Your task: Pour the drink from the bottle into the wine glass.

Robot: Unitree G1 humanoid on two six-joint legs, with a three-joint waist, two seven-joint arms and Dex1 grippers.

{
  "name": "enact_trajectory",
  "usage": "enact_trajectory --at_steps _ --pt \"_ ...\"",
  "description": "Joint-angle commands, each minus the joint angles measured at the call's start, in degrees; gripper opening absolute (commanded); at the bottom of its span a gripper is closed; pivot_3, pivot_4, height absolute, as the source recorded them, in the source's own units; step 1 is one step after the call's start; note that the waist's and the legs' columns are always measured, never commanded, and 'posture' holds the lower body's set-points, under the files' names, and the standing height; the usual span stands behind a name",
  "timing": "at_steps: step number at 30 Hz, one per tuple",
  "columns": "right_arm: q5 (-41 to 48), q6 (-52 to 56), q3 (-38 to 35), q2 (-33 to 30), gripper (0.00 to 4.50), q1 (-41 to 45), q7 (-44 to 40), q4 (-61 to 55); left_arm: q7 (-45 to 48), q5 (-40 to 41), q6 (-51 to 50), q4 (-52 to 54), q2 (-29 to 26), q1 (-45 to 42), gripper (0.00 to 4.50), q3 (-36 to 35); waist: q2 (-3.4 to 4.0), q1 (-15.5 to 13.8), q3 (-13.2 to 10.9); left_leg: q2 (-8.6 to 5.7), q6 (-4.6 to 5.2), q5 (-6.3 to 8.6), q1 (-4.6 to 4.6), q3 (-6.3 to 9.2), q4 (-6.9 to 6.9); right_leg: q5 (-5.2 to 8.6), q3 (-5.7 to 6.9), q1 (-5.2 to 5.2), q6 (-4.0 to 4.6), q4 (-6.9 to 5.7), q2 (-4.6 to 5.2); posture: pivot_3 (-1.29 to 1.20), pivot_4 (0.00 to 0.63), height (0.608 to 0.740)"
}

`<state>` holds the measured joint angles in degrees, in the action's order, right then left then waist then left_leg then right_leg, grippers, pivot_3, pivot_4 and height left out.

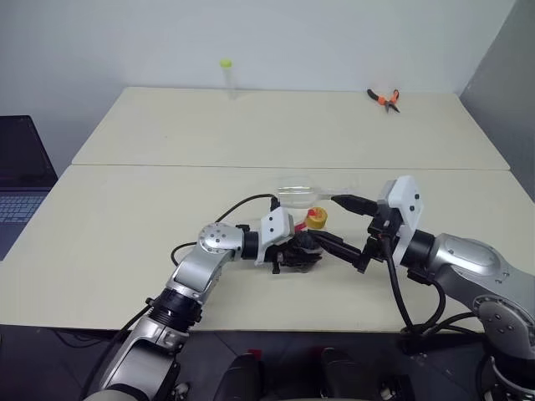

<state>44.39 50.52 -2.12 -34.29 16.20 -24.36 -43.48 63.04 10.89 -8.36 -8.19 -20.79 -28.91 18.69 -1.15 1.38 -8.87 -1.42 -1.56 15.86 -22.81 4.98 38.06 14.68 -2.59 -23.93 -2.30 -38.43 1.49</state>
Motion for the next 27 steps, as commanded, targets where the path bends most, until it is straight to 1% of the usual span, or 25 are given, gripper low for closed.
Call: enact_trajectory --at_steps 1,3,6,8,9,10,11,13,14,22,24,27 --pt "0.86 -0.46 -0.28 1.04 4.5 0.78 0.82 -0.55 -0.99 -0.68 0.75 0.14 0.67 -0.78 1.92 -0.34 0.0 0.0 0.0 0.0 0.0 0.0 0.0 0.01 0.0 0.0 0.01 0.0 0.0 0.0 0.0 0.0 0.15 0.74" --pt "0.41 -0.53 0.14 1.41 4.5 1.16 1.02 -0.28 -1.02 -0.78 0.82 0.16 0.73 -0.65 1.92 -0.35 0.0 0.0 0.0 -0.01 0.0 0.0 0.0 0.0 0.0 0.0 0.0 0.0 0.0 0.0 0.0 0.0 0.15 0.74" --pt "-0.78 -0.56 1.1 1.31 3.88 1.55 1.15 0.19 -1.05 -0.84 0.82 0.26 0.74 -0.51 1.92 -0.34 0.0 0.0 0.0 0.0 0.0 0.0 0.0 0.0 0.0 0.0 0.0 0.0 0.0 -0.01 0.0 0.0 0.15 0.74" --pt "-1.72 -0.68 1.82 1.14 3.27 1.9 1.3 0.49 -1.09 -0.88 0.83 0.36 0.76 -0.45 1.92 -0.37 0.0 0.01 0.0 0.0 0.0 0.0 0.0 0.01 0.0 0.0 0.0 0.0 0.0 -0.01 0.0 0.0 0.15 0.74" --pt "-2.25 -0.68 2.18 0.92 2.8 2.08 1.32 0.6 -1.09 -0.92 0.85 0.4 0.76 -0.42 1.92 -0.39 0.0 0.01 0.0 0.0 0.0 0.0 0.0 0.01 0.0 0.0 0.0 0.0 0.0 -0.01 0.0 0.0 0.15 0.74" --pt "-2.79 -0.81 2.44 0.8 2.53 2.24 1.35 0.75 -1.11 -0.95 0.88 0.4 0.79 -0.42 1.92 -0.43 0.0 0.01 0.0 0.0 0.0 0.0 0.0 0.01 0.0 0.0 0.0 0.0 0.0 0.0 0.0 0.0 0.15 0.74" --pt "-3.11 -0.86 2.55 0.83 2.1 2.31 1.37 0.86 -1.12 -0.96 0.9 0.44 0.79 -0.41 1.92 -0.47 0.0 0.01 0.0 0.0 0.0 0.0 0.0 0.01 0.0 0.0 0.0 0.0 0.0 0.0 0.0 0.0 0.15 0.74" --pt "-3.59 -1.06 2.53 1.07 1.46 2.44 1.35 1.01 -1.18 -0.97 0.94 0.51 0.78 -0.39 1.92 -0.55 0.0 0.02 0.0 0.0 0.0 0.0 0.01 0.02 0.0 0.0 0.01 0.0 0.0 0.0 0.0 0.0 0.15 0.74" --pt "-3.54 -1.1 2.36 1.28 1.24 2.53 1.43 1.1 -1.24 -0.98 0.96 0.56 0.75 -0.37 1.92 -0.6 0.0 0.02 0.0 0.0 0.0 0.0 0.0 0.02 0.0 0.0 0.01 0.0 0.0 0.0 0.0 0.0 0.15 0.74" --pt "-3.35 -2.03 1.59 0.65 1.24 1.93 0.0 0.63 -5.69 0.23 -1.75 3.53 0.96 1.34 1.39 -3.13 0.0 0.15 0.0 0.01 0.0 0.0 0.0 0.01 0.0 0.0 -0.01 -0.02 0.0 -0.02 0.0 0.0 0.15 0.74" --pt "-4.11 -3.37 1.98 -1.0 1.24 2.03 -2.74 1.63 -5.69 0.68 -2.74 5.27 0.5 2.4 1.3 -2.91 0.0 0.15 0.0 0.01 0.0 0.0 -0.01 0.01 0.0 0.0 -0.01 -0.04 0.0 -0.03 0.0 0.0 0.15 0.74" --pt "-6.37 -7.22 2.75 -6.27 1.24 3.2 -11.53 6.72 -4.66 1.21 -3.78 7.19 -0.37 3.24 1.22 -2.41 0.0 0.17 0.0 0.0 0.0 0.0 -0.01 -0.01 -0.01 0.0 -0.02 -0.03 0.0 -0.02 0.0 0.0 0.15 0.74"
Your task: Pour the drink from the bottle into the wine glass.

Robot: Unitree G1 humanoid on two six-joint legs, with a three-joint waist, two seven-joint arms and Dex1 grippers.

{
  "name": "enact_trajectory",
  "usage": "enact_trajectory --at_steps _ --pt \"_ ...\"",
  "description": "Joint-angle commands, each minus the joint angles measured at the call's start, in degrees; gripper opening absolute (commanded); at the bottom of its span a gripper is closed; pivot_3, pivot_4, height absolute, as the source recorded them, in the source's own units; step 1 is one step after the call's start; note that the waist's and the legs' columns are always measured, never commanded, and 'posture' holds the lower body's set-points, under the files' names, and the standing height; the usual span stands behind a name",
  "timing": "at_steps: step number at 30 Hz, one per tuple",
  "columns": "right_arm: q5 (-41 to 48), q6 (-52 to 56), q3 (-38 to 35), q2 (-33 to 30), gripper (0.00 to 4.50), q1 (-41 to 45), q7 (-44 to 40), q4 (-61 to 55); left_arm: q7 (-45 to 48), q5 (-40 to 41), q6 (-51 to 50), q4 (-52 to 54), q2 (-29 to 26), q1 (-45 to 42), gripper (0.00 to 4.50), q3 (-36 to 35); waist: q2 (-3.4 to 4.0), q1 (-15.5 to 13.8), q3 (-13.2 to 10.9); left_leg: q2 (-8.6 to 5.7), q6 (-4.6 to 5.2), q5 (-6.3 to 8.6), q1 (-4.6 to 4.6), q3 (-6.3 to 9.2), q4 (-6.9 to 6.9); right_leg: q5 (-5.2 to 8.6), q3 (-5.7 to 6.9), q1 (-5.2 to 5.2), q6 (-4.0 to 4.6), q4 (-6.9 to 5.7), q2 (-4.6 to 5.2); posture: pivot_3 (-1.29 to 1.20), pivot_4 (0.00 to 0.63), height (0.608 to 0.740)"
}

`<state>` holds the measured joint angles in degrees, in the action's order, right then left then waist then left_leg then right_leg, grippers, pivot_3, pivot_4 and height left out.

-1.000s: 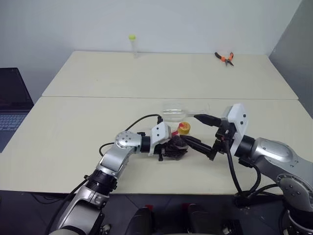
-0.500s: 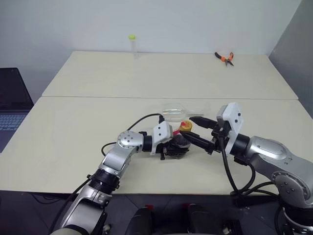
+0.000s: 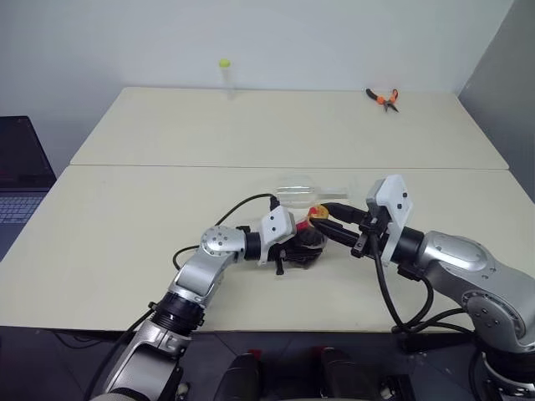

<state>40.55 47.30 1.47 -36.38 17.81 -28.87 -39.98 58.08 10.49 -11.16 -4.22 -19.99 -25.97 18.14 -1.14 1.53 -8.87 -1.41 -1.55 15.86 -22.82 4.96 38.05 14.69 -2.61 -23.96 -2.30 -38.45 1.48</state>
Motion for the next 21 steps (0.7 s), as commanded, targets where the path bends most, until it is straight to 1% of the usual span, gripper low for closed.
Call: enact_trajectory --at_steps 1,4,6,10,12,14,16,19,21 --pt "-3.81 -5.84 -0.22 -6.36 1.24 2.9 -10.73 6.34 0.84 1.66 -1.13 3.56 -1.45 0.32 1.16 -1.7 0.0 0.02 0.0 0.0 0.0 0.0 0.01 -0.01 0.0 0.0 0.0 0.0 0.0 0.01 -0.01 0.0 0.15 0.74" --pt "-10.3 -13.96 4.24 -12.7 1.24 8.95 -22.41 17.95 2.68 2.3 -1.88 4.44 -2.1 0.06 1.08 -1.39 0.02 0.16 -0.01 0.03 0.01 0.0 0.04 -0.15 -0.02 0.0 0.03 0.03 0.0 0.04 -0.07 0.0 0.15 0.74" --pt "-16.47 -22.03 8.74 -15.31 1.24 14.6 -29.53 27.5 4.11 3.45 -2.89 5.35 -2.28 -0.12 1.02 -1.39 0.02 0.32 -0.01 0.06 0.01 0.01 0.05 -0.2 -0.02 0.0 0.03 0.03 0.0 0.06 -0.09 0.0 0.15 0.74" --pt "-25.93 -36.01 15.42 -15.52 1.24 24.53 -37.05 43.66 4.12 4.79 -3.81 6.14 -1.4 -0.66 0.92 -1.96 0.03 0.53 -0.02 0.13 0.02 0.01 0.11 -0.26 -0.07 0.0 0.03 0.06 0.0 0.1 -0.15 0.0 0.15 0.74" --pt "-27.07 -38.43 16.48 -15.09 1.23 26.52 -38.86 47.02 3.34 4.84 -4.14 6.31 -0.76 -0.75 0.9 -2.28 0.0 0.33 -0.03 0.14 0.02 0.01 0.09 -0.27 -0.08 0.0 0.02 0.05 0.0 0.11 -0.13 0.0 0.15 0.74" --pt "-24.78 -35.95 15.21 -14.51 1.23 26.09 -40.79 45.72 2.43 4.75 -4.39 6.61 -0.36 -0.51 0.85 -2.44 0.03 -0.29 -0.06 0.14 0.01 0.01 0.01 -0.23 -0.04 -0.01 0.1 0.06 0.02 0.25 -0.1 0.0 0.15 0.74" --pt "-21.31 -31.03 12.46 -13.63 1.23 24.01 -40.1 41.68 1.31 4.25 -4.01 6.63 -0.01 -0.11 0.77 -2.59 0.07 -0.33 -0.07 0.03 -0.02 -0.01 -0.08 -0.16 -0.04 -0.01 0.02 0.0 0.02 0.3 0.08 0.0 0.15 0.74" --pt "-14.82 -21.71 6.84 -13.06 1.89 18.62 -36.59 32.77 -0.51 3.31 -3.4 6.33 0.63 0.25 0.77 -2.88 0.07 -0.33 -0.07 0.01 -0.06 -0.03 -0.16 -0.11 -0.04 -0.02 -0.02 -0.09 0.02 0.3 0.34 0.0 0.15 0.74" --pt "-10.73 -16.18 2.13 -12.24 2.56 14.59 -32.21 26.41 -1.36 3.21 -3.25 6.3 0.98 0.45 0.77 -3.08 0.07 -0.44 -0.07 0.0 -0.03 -0.01 -0.14 -0.08 -0.01 -0.02 0.01 -0.08 0.02 0.26 0.4 0.0 0.15 0.74"
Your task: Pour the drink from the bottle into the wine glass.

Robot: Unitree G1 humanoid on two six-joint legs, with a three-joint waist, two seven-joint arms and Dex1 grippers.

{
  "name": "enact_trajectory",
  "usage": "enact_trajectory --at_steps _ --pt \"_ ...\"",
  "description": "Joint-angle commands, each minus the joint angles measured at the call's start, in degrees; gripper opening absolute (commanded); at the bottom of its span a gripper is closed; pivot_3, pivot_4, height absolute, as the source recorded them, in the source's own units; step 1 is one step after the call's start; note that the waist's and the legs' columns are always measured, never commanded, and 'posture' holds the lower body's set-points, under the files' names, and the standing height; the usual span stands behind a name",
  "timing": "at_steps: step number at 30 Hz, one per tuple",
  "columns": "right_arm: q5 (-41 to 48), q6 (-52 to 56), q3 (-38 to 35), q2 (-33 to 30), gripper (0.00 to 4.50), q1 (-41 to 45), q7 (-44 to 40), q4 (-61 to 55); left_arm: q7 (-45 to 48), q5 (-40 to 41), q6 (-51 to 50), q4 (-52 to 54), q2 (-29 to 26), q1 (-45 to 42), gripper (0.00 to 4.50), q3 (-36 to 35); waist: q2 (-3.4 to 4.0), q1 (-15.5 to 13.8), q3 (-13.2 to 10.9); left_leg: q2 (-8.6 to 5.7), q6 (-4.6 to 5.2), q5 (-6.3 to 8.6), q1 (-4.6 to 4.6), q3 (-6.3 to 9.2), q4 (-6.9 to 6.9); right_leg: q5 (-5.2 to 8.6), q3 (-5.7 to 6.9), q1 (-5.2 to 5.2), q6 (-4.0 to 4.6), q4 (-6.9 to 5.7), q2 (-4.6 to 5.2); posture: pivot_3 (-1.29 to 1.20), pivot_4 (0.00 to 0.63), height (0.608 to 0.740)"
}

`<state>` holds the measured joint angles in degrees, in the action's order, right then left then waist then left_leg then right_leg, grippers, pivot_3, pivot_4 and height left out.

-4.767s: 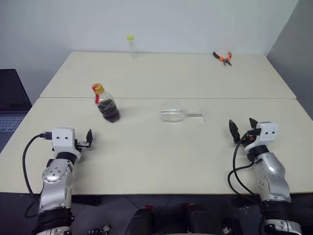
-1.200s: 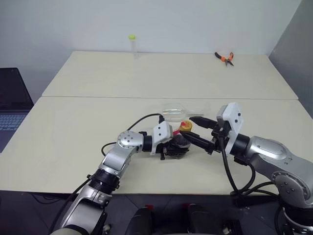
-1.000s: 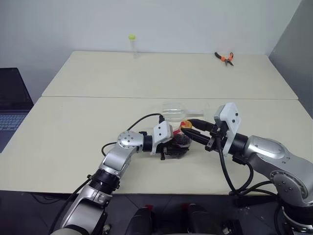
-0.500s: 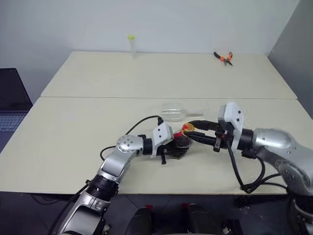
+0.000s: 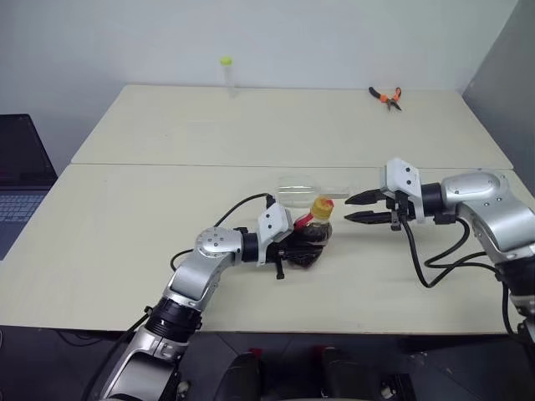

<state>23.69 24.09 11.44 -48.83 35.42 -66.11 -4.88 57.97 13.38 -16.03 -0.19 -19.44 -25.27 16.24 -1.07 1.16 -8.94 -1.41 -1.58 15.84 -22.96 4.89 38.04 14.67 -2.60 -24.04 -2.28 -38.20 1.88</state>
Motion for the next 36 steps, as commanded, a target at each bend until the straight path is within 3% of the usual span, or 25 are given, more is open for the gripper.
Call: enact_trajectory --at_steps 1,5,8,12,16,24,36 --pt "8.81 10.36 -11.12 0.88 2.91 -5.61 8.32 -12.4 -1.76 0.23 1.79 2.06 0.65 -0.32 0.76 -1.26 0.0 -0.21 0.0 -0.01 0.02 0.01 0.01 0.05 0.01 0.0 0.03 0.02 0.0 -0.01 0.01 0.0 0.15 0.74" --pt "16.94 19.76 -20.74 3.1 2.91 -14.98 18.14 -24.4 -3.2 -0.34 2.75 0.73 1.19 -1.0 0.76 -1.48 0.0 -0.9 0.0 -0.05 0.04 0.03 0.02 0.09 0.01 0.0 0.07 0.09 0.0 0.01 0.0 0.0 0.15 0.74" --pt "25.33 25.06 -24.98 9.14 2.91 -20.0 29.62 -33.77 -4.16 -1.57 4.37 -1.5 1.29 -2.12 0.76 -1.63 0.0 -0.9 0.01 -0.05 0.05 0.03 0.06 0.05 0.0 0.0 0.04 0.12 0.0 0.0 -0.08 0.0 0.15 0.74" --pt "24.39 26.76 -20.24 20.4 2.91 -20.43 46.24 -41.59 -4.1 -2.23 5.84 -3.33 1.53 -3.0 0.76 -1.27 0.01 -0.51 0.01 0.02 0.05 0.03 0.08 0.03 -0.02 0.0 0.01 0.07 0.0 -0.08 -0.21 0.0 0.15 0.74" --pt "18.66 26.2 -14.96 25.15 2.91 -19.48 53.96 -42.3 -3.58 -2.57 6.5 -3.95 1.75 -3.3 0.76 -0.73 0.01 -0.47 0.01 -0.05 0.04 0.02 0.08 0.0 0.0 0.01 -0.02 0.01 -0.02 -0.2 -0.27 0.0 0.15 0.74" --pt "12.34 21.44 -13.36 25.82 2.91 -20.08 54.0 -37.66 -3.0 -3.1 7.04 -4.54 1.94 -3.58 0.76 -0.72 0.02 -0.33 0.01 -0.05 0.03 0.02 0.08 0.0 0.0 0.01 -0.01 0.02 -0.02 -0.16 -0.29 0.0 0.15 0.74" --pt "18.54 22.86 -13.05 24.96 2.91 -20.9 49.78 -39.56 -3.11 -3.34 7.23 -4.96 1.86 -3.53 0.75 -0.89 0.02 0.48 0.01 0.01 0.05 0.03 0.09 0.04 -0.02 0.02 0.0 0.02 -0.02 -0.23 -0.36 0.0 0.15 0.74"
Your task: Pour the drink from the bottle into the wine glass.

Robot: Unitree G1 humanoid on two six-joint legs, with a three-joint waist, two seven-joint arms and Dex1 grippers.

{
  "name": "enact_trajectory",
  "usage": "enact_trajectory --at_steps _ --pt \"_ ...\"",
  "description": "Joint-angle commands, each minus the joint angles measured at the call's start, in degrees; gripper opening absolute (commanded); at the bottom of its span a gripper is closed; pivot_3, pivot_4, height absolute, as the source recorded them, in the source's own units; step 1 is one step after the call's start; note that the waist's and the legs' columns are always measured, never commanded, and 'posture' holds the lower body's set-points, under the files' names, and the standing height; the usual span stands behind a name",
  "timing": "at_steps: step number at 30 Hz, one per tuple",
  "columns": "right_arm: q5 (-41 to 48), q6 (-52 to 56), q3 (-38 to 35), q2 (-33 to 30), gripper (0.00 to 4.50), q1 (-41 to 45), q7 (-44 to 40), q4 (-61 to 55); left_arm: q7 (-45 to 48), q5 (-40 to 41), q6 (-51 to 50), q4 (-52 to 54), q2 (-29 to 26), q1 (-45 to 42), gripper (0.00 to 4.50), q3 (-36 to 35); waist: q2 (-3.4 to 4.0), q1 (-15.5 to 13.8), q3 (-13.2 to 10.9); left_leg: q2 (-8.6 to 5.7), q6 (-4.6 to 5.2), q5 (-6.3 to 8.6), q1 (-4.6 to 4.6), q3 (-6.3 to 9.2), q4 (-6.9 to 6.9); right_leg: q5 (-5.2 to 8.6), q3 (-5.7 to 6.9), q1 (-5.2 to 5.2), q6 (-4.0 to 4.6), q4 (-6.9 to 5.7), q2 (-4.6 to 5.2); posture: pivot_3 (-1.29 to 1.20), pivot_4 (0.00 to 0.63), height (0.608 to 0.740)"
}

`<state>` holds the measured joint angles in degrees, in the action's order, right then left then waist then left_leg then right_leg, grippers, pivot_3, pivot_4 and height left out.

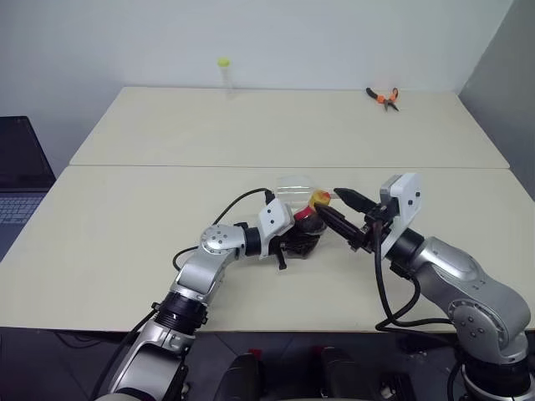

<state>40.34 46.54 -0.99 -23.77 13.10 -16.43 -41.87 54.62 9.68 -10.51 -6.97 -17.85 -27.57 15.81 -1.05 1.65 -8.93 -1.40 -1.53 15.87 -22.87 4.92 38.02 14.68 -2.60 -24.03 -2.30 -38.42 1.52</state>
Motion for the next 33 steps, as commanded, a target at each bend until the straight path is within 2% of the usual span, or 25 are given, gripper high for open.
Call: enact_trajectory --at_steps 1,27,30,33 --pt "1.67 0.66 -0.54 -0.21 2.91 1.77 0.46 -2.43 0.26 0.34 1.73 1.81 0.25 -1.23 0.75 -0.43 0.0 0.0 0.0 0.0 0.0 0.0 0.0 0.0 0.0 0.0 0.0 0.0 0.0 0.0 0.0 0.0 0.15 0.74" --pt "1.08 4.22 -0.02 -1.32 2.91 5.8 1.83 -1.07 0.39 0.18 2.4 1.27 0.42 -1.25 0.75 -0.16 0.0 -0.02 0.0 -0.01 0.0 0.0 -0.01 0.01 0.0 0.0 0.0 -0.01 0.0 0.0 0.0 0.0 0.15 0.74" --pt "0.68 4.08 -0.02 -1.59 2.32 5.81 1.68 -0.95 0.32 0.15 2.37 1.33 0.49 -1.16 0.75 -0.1 0.0 -0.01 0.0 -0.01 0.0 0.0 -0.01 0.02 0.0 0.0 0.01 -0.01 0.0 0.0 0.0 0.0 0.15 0.74" --pt "0.34 4.07 0.27 -2.19 1.32 5.9 1.22 -1.02 0.24 0.14 2.39 1.3 0.55 -1.15 0.75 -0.12 0.0 -0.02 0.0 -0.01 0.0 0.0 -0.01 0.01 0.0 0.0 0.0 0.0 0.0 0.01 0.0 0.0 0.15 0.74"
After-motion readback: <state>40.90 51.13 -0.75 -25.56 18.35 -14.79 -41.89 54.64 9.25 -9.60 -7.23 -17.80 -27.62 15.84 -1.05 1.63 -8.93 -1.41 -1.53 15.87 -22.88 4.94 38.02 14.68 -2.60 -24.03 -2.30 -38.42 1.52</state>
